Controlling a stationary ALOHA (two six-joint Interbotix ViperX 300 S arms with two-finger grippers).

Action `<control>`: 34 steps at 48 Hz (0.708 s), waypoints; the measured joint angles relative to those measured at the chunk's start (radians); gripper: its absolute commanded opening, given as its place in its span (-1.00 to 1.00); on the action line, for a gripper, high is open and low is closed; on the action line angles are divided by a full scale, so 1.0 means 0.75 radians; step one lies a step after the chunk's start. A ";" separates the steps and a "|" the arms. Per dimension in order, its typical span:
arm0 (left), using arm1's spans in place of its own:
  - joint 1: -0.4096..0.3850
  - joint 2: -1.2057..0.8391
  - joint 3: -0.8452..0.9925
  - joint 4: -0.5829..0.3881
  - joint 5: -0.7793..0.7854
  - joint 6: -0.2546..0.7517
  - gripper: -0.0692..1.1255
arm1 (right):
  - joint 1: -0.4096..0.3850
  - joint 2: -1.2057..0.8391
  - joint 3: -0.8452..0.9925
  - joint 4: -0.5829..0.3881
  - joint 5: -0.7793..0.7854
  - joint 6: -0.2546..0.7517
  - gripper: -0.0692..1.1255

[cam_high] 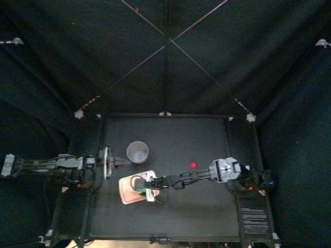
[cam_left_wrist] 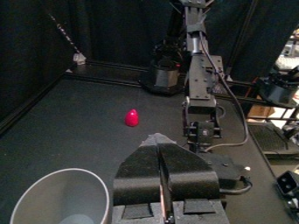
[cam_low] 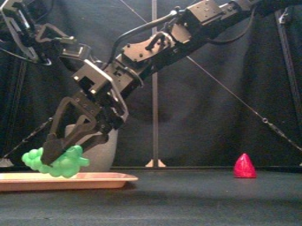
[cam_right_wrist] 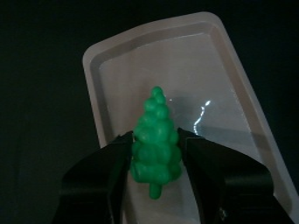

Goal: Pick the green grapes then place it on the pink plate
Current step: Drop green grapes on the pink plate and return to neutral

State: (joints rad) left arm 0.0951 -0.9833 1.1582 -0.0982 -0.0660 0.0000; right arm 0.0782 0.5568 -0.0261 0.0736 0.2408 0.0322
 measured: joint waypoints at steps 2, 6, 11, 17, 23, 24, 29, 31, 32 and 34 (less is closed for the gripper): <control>0.000 -0.002 -0.002 0.000 0.000 0.000 -0.69 | -0.002 0.006 -0.004 0.000 0.000 0.000 0.46; 0.002 -0.002 0.000 -0.002 0.000 0.000 -0.69 | -0.004 0.016 -0.012 0.002 0.000 0.004 0.56; 0.002 -0.002 0.000 -0.002 -0.002 0.000 -0.69 | -0.006 0.018 -0.018 -0.008 0.000 0.006 0.69; 0.002 -0.002 0.000 -0.002 -0.002 0.000 -0.69 | -0.006 0.018 -0.029 -0.029 0.000 0.006 0.73; 0.000 -0.004 0.000 -0.002 0.000 -0.002 -0.69 | -0.004 -0.008 -0.027 -0.061 0.012 0.006 0.73; 0.002 -0.002 -0.002 -0.002 -0.002 0.000 -0.69 | -0.002 -0.018 -0.025 -0.070 0.014 0.006 0.73; 0.002 -0.002 -0.002 -0.002 0.000 0.000 -0.69 | 0.002 -0.127 0.006 -0.110 0.010 0.006 0.73; 0.002 -0.002 0.000 -0.002 -0.002 0.000 -0.69 | 0.006 -0.170 0.022 -0.125 0.002 0.006 0.74; 0.002 -0.002 0.000 -0.002 -0.002 0.000 -0.69 | 0.006 -0.192 0.031 -0.135 -0.002 0.006 0.73; 0.002 -0.004 0.000 0.000 -0.002 -0.002 -0.69 | 0.008 -0.241 0.063 -0.157 -0.022 0.006 0.73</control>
State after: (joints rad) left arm 0.0966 -0.9863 1.1582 -0.0982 -0.0675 -0.0015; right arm 0.0844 0.3758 0.0215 -0.0445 0.2240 0.0368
